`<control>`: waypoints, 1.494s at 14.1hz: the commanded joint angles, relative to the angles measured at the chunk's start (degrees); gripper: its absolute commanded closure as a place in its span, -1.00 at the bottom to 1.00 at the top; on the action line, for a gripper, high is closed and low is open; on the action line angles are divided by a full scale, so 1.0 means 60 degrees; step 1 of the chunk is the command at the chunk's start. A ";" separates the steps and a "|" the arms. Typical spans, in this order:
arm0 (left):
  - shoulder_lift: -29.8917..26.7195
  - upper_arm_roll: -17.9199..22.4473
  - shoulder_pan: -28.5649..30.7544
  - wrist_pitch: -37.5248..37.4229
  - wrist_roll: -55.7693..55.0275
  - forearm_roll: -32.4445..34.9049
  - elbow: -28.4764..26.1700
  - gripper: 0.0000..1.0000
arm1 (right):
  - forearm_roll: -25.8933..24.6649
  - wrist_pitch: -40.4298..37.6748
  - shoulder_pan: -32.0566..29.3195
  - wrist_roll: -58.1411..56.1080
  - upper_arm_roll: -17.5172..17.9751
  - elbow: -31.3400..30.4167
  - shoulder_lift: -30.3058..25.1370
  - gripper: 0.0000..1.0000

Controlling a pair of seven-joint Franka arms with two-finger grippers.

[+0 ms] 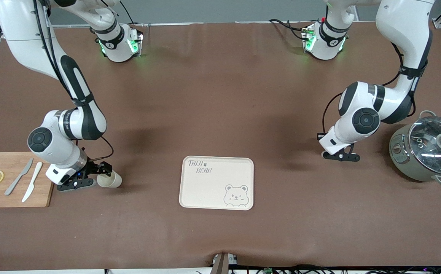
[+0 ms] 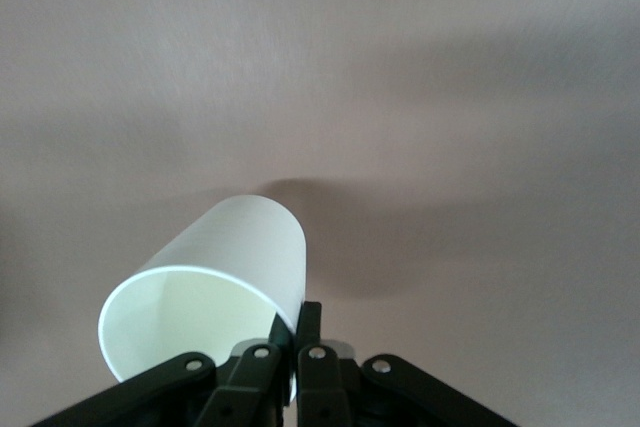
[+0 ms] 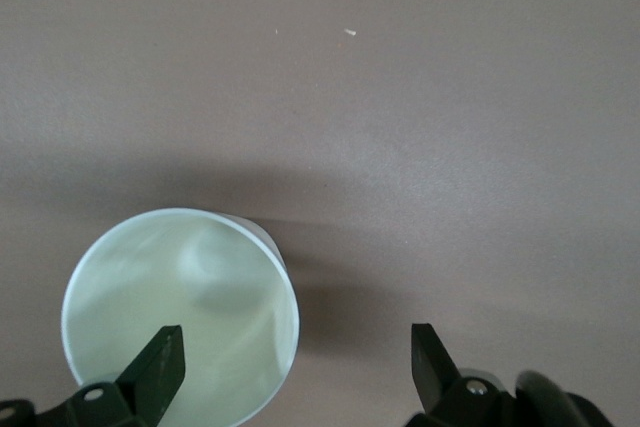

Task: Place white IKEA cup upright on tray with both arms
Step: 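Lift the white cup with the left gripper and carry it toward the tray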

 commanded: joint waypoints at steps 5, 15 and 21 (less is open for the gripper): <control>0.0687 -0.0264 -0.0145 -0.1308 -0.0042 -0.0043 0.2290 1.00 | 0.0029 0.0099 -0.0005 -0.0150 0.0113 0.0079 0.0145 -1.00; 0.2535 -0.0279 -0.1360 -0.2950 -0.0365 -0.0729 0.6042 1.00 | 0.0043 0.0041 -0.0107 -0.0426 0.0245 0.0240 0.0262 0.28; 0.3265 -0.0206 -0.2077 -0.3010 -0.0423 -0.1083 0.7068 1.00 | 0.0058 0.0012 -0.0166 -0.0634 0.0259 0.0240 0.0247 1.00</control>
